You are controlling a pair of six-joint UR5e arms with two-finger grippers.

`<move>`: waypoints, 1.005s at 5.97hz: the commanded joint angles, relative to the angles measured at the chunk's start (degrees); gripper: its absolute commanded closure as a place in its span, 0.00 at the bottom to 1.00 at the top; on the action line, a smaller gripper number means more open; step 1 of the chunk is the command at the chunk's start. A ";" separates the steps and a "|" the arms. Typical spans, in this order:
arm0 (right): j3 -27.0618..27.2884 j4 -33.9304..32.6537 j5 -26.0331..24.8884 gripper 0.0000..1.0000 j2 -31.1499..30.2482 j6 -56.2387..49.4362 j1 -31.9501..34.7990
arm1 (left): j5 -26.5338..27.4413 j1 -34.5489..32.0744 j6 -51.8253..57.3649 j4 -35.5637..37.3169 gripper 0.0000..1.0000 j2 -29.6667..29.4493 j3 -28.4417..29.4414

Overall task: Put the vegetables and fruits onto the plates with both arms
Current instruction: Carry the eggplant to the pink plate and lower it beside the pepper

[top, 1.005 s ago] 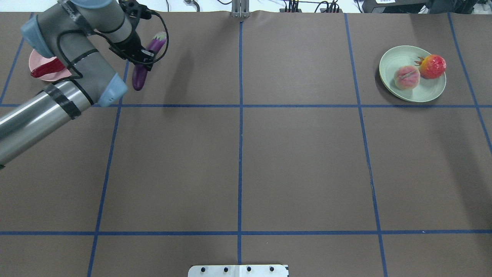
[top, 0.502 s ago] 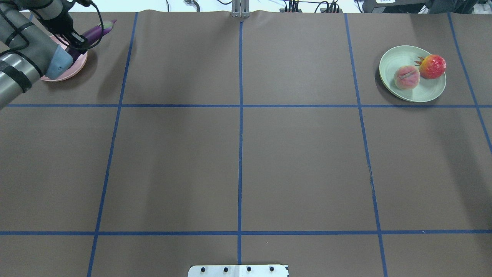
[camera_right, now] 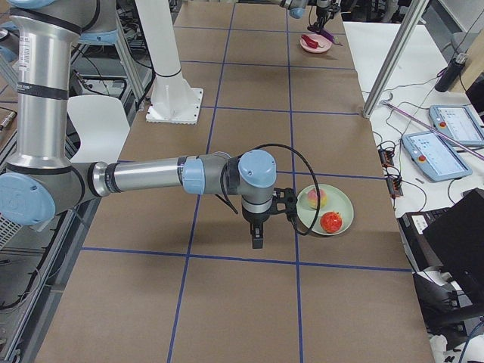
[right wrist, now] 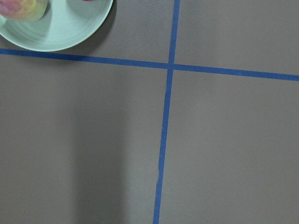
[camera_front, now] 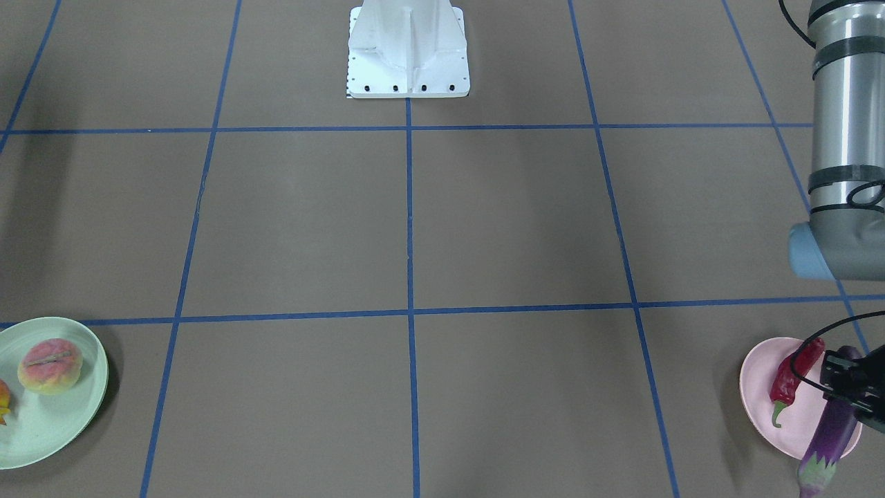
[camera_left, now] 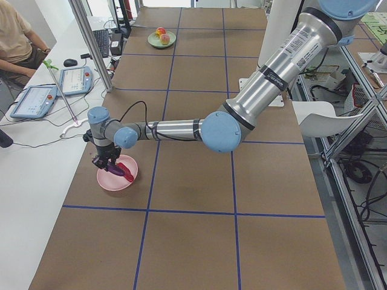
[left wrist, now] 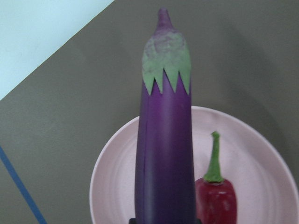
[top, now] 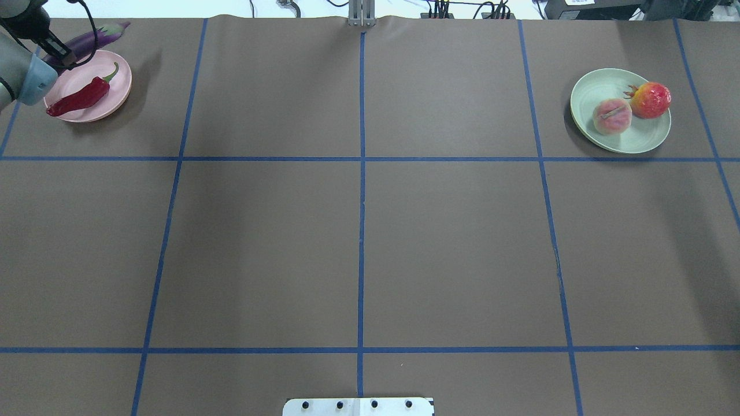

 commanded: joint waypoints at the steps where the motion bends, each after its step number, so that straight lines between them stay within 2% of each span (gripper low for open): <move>1: 0.01 0.01 0.00 0.00 -0.04 0.01 0.00 | 0.98 -0.63 0.46 -3.81 0.78 0.03 2.80; 2: 0.10 0.01 0.44 0.00 -0.04 0.01 0.00 | 0.90 -0.11 -3.73 -3.82 0.01 -0.23 2.19; 3: 0.19 0.10 0.44 0.00 -0.04 0.01 0.00 | 0.64 0.07 -7.95 -4.17 0.00 0.38 0.71; 5: 0.28 0.10 0.44 0.00 0.14 0.01 0.00 | -0.49 -0.01 -8.42 -3.65 0.00 1.00 -2.19; 6: 0.28 0.10 0.44 0.00 0.14 -0.08 0.00 | -8.33 -0.80 -8.60 -2.77 0.00 2.13 -4.12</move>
